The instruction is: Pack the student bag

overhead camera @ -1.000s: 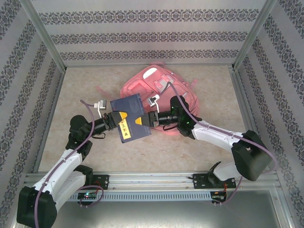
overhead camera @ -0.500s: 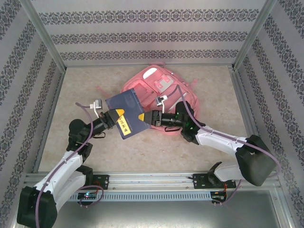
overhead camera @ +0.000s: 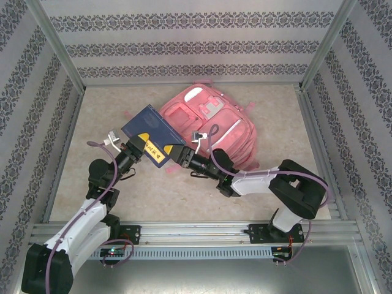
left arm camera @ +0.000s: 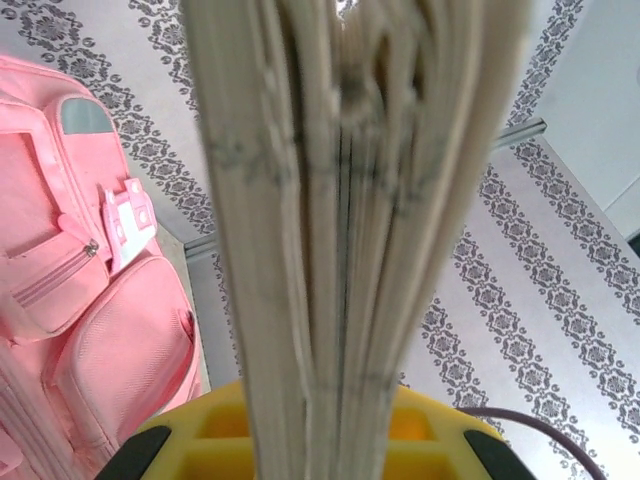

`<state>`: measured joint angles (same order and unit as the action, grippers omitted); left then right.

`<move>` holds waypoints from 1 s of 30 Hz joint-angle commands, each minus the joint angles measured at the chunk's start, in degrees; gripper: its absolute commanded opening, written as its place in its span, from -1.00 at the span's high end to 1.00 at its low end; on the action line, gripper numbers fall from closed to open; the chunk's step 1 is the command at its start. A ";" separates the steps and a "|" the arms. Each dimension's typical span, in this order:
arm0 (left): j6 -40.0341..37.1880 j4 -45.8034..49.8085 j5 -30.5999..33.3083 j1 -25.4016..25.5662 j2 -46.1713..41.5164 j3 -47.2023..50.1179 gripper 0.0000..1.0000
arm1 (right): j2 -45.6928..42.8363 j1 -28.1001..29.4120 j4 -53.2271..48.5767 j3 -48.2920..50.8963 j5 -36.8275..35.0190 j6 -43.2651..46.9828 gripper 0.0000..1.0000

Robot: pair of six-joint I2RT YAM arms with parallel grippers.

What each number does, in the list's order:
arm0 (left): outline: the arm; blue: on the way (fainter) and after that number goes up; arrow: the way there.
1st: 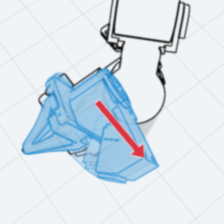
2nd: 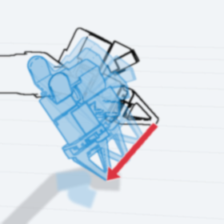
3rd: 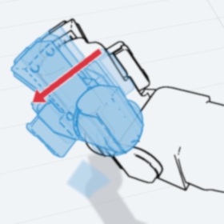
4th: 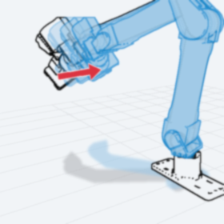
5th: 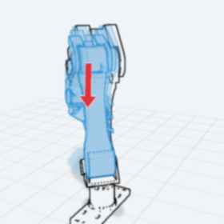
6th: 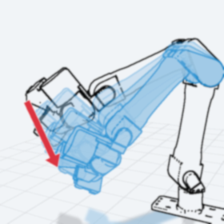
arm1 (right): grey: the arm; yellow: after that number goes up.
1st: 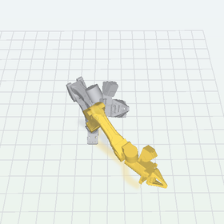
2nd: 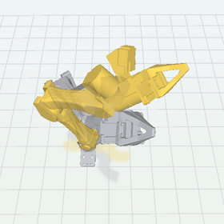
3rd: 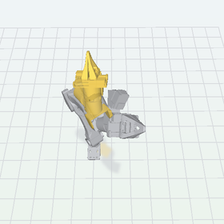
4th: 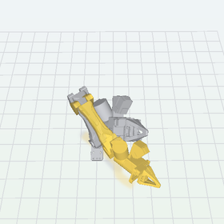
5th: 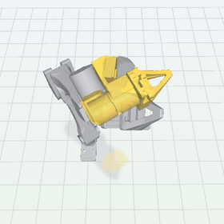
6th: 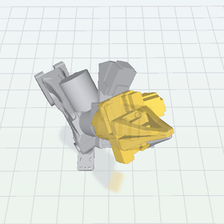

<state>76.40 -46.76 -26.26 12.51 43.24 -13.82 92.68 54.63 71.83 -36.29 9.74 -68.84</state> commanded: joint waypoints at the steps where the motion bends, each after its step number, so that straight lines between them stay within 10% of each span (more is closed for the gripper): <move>1: 0.50 -5.06 2.81 0.84 -1.56 0.93 1.00 | 1.50 0.73 7.58 -2.72 -6.06 0.65 0.06; 13: 0.68 -4.73 3.95 1.53 -1.12 1.78 1.00 | 7.72 2.06 7.60 -6.57 -3.98 -4.75 0.25; 20: 0.46 -3.40 4.29 1.63 -1.30 1.92 1.00 | 7.06 1.98 7.50 -4.73 -6.37 -4.05 1.00; 25: -2.82 6.54 2.00 2.36 -1.34 -0.71 0.28 | 2.59 -0.49 7.40 -0.23 -7.90 -1.60 1.00; 30: -16.39 29.06 -0.98 6.38 0.07 -9.58 0.12 | -9.30 -11.82 -7.77 6.15 1.15 -2.20 1.00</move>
<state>70.11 -31.03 -24.64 16.34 42.98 -17.54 90.45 48.16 70.22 -32.14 7.70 -72.42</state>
